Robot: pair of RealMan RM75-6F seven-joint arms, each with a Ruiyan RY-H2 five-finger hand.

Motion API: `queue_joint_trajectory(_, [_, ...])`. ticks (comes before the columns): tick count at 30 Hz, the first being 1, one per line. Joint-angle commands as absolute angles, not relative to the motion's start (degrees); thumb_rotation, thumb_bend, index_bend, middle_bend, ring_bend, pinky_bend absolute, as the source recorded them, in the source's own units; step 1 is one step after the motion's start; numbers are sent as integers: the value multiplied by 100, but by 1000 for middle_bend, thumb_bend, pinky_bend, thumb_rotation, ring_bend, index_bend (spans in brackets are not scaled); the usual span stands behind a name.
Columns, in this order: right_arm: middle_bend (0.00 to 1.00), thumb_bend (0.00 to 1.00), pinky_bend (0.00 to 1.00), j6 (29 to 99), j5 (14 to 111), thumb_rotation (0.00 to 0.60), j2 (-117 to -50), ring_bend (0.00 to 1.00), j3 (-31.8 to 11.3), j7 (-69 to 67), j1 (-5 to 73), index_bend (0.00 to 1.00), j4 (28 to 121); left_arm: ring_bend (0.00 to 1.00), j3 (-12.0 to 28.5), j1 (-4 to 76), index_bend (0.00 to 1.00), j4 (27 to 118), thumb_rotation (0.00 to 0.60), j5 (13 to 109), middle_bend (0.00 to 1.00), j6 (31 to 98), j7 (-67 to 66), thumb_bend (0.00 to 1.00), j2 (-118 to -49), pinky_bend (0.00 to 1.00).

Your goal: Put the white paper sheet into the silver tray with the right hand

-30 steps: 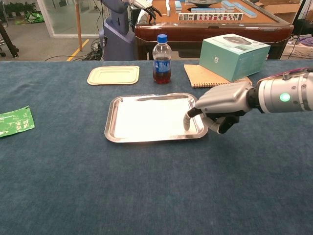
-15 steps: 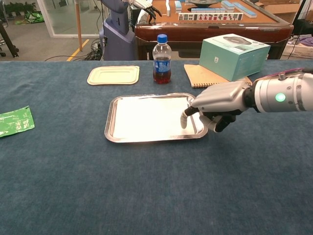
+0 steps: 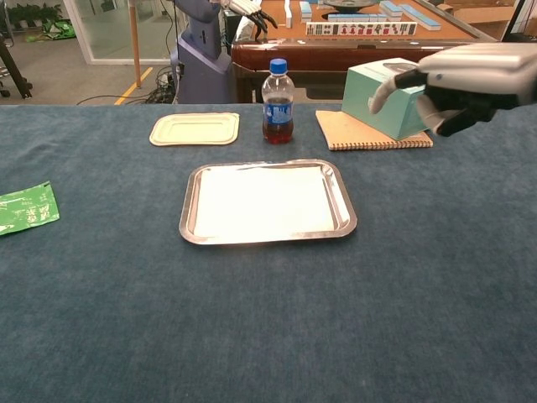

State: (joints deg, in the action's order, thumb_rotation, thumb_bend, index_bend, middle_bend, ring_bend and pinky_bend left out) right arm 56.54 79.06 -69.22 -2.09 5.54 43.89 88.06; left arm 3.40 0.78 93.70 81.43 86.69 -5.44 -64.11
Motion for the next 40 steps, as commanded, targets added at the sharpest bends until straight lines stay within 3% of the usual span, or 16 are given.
queue_joint_trajectory(1, [540, 796, 800, 6326, 7503, 567, -6777, 614, -309, 928, 3834, 229, 9064, 199, 394, 127, 244, 9317, 600, 8124, 224, 8644, -498, 261, -6408, 90])
queue_joint_trajectory(3, [444, 619, 701, 6617, 7320, 567, -6755, 507, -327, 1011, 3574, 208, 9158, 197, 431, 170, 244, 9244, 600, 8110, 224, 8614, -474, 261, -6421, 90])
queue_joint_trajectory(5, [374, 556, 629, 6867, 7192, 567, -6718, 420, -325, 1099, 3340, 191, 9240, 196, 466, 215, 244, 9197, 600, 8056, 224, 8549, -463, 261, -6418, 90])
queue_joint_trajectory(9, [251, 509, 472, 7265, 7045, 566, -6589, 258, -280, 1337, 2953, 114, 9478, 194, 536, 287, 244, 9140, 600, 7995, 221, 8490, -445, 261, -6417, 90])
queue_joint_trajectory(15, [86, 505, 380, 7671, 6904, 567, -6388, 162, -51, 1724, 2389, 0, 9936, 193, 526, 321, 244, 9136, 600, 8025, 213, 8498, -507, 261, -6466, 90])
queue_joint_trajectory(28, [87, 505, 352, 8375, 7453, 567, -6451, 152, 104, 1253, 1532, 0, 9936, 193, 481, 342, 244, 9361, 600, 8203, 213, 8630, -665, 261, -6442, 90])
queue_joint_trajectory(40, [101, 505, 351, 8228, 7923, 567, -6453, 152, -64, 1141, 1535, 0, 9867, 193, 379, 265, 243, 9402, 600, 8273, 213, 8710, -670, 261, -6408, 90])
